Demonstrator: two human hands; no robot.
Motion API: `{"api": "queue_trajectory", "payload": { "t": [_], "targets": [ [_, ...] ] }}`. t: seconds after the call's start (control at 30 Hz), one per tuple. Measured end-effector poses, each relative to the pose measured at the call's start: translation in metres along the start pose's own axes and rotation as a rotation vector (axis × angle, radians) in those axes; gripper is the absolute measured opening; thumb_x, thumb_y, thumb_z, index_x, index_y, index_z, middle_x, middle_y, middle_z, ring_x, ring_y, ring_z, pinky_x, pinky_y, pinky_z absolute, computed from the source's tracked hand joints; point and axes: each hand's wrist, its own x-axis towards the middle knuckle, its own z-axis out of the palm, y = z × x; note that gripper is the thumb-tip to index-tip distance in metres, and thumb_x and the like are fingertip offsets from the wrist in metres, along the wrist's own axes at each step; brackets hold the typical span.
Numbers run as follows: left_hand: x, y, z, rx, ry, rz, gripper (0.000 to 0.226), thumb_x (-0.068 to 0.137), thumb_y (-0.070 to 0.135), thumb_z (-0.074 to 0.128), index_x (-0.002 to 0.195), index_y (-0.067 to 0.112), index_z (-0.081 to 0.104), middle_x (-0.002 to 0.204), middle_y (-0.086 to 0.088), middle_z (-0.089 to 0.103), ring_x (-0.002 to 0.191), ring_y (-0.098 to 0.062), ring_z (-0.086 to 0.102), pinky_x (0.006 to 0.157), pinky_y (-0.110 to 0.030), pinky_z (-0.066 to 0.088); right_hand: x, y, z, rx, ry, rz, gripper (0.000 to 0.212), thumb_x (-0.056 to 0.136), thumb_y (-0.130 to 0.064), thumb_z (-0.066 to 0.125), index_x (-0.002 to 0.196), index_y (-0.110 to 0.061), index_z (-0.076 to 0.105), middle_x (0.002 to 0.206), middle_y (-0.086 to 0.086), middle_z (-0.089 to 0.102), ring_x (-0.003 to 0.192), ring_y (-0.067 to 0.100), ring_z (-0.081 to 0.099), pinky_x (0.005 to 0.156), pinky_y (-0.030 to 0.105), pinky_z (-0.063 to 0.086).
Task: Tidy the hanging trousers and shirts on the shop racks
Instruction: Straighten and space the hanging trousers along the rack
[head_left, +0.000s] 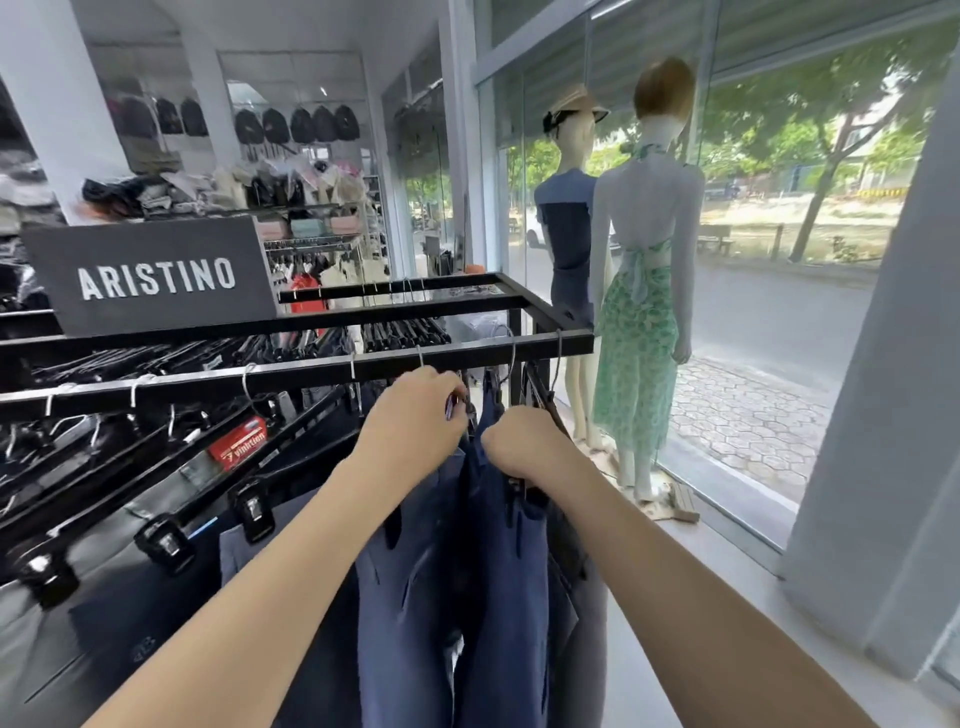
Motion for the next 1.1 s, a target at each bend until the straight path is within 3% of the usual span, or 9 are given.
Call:
{"api": "queue_trajectory", "payload": {
  "t": [0.07,0.1,0.2,0.3,0.47,0.6,0.73,0.9,1.1],
  "targets": [
    [0.021,0.007,-0.002,-0.105,0.084,0.133,0.027,0.092,0.025,0.057,0.116,0.017,0.065,0.113,-0.001,0.063,0.108,-0.019,0.056,0.097,-0.035,0.045,0.010,0.002,0.004,0.027,-0.006,-0.026,0.025,0.093,-0.002,0.040,0.069,-0.004,0.049,0.104,0.015,0.062,0.098,0.034,0.060,0.054,0.025,0.031],
    [0.031,0.011,-0.003,-0.123,0.079,0.162,0.034,0.092,0.029,0.058,0.124,0.017,0.060,0.123,-0.001,0.060,0.116,-0.019,0.053,0.102,-0.035,0.041,0.013,0.004,0.007,0.078,-0.018,-0.014,0.023,0.093,-0.004,0.039,0.078,0.000,0.056,0.106,0.017,0.062,0.102,0.034,0.059,0.059,0.025,0.034],
    [0.060,0.020,0.004,-0.059,-0.067,0.121,0.066,0.091,0.047,0.058,0.146,0.019,0.035,0.147,-0.002,0.043,0.135,-0.020,0.039,0.111,-0.037,0.033,0.026,0.012,0.020,0.170,-0.024,0.041,0.023,0.096,-0.011,0.041,0.097,0.002,0.060,0.095,0.013,0.058,0.096,0.031,0.056,0.061,0.028,0.040],
    [0.078,0.024,0.017,-0.001,-0.191,0.060,0.068,0.089,0.050,0.059,0.145,0.018,0.037,0.143,-0.006,0.048,0.129,-0.024,0.045,0.104,-0.039,0.039,0.034,0.017,0.026,0.228,-0.030,0.073,0.036,0.096,-0.026,0.043,0.117,0.000,0.056,0.122,0.020,0.057,0.105,0.034,0.059,0.084,0.036,0.050],
    [0.085,0.020,0.024,-0.125,-0.183,-0.011,0.054,0.088,0.035,0.066,0.138,0.021,0.050,0.141,-0.003,0.051,0.131,-0.023,0.043,0.104,-0.033,0.035,0.049,0.030,0.019,0.194,0.056,0.026,0.019,0.084,-0.026,0.050,0.072,-0.012,0.048,0.090,0.017,0.068,0.074,0.027,0.067,0.073,0.033,0.057],
    [0.083,0.021,0.023,-0.121,-0.139,-0.035,0.054,0.087,0.035,0.067,0.136,0.020,0.052,0.138,-0.004,0.054,0.130,-0.023,0.045,0.104,-0.031,0.036,0.050,0.038,0.012,0.173,0.005,-0.013,0.017,0.085,-0.021,0.051,0.071,-0.011,0.051,0.069,0.014,0.071,0.069,0.023,0.070,0.076,0.035,0.059],
    [0.082,0.021,0.022,-0.125,-0.151,-0.051,0.055,0.089,0.032,0.065,0.140,0.024,0.047,0.142,-0.004,0.051,0.131,-0.024,0.044,0.106,-0.033,0.035,0.048,0.051,0.011,0.181,0.032,-0.065,0.028,0.089,-0.032,0.057,0.074,-0.008,0.060,0.046,0.004,0.063,0.062,0.014,0.064,0.072,0.029,0.057],
    [0.080,0.022,0.029,-0.133,-0.109,-0.065,0.055,0.088,0.034,0.065,0.138,0.027,0.042,0.137,0.006,0.055,0.112,-0.021,0.057,0.087,-0.028,0.043,0.050,0.054,0.011,0.172,-0.006,-0.058,0.033,0.091,-0.040,0.057,0.079,-0.009,0.060,0.047,0.004,0.066,0.063,0.014,0.066,0.078,0.032,0.056],
    [0.078,0.019,0.035,-0.137,-0.070,-0.068,0.049,0.088,0.037,0.064,0.132,0.026,0.045,0.130,0.006,0.059,0.119,-0.019,0.054,0.093,-0.031,0.043,0.049,0.051,0.004,0.054,-0.030,-0.063,0.036,0.092,-0.036,0.062,0.069,-0.011,0.051,0.067,0.010,0.068,0.065,0.022,0.065,0.075,0.034,0.057]
  ]
}}
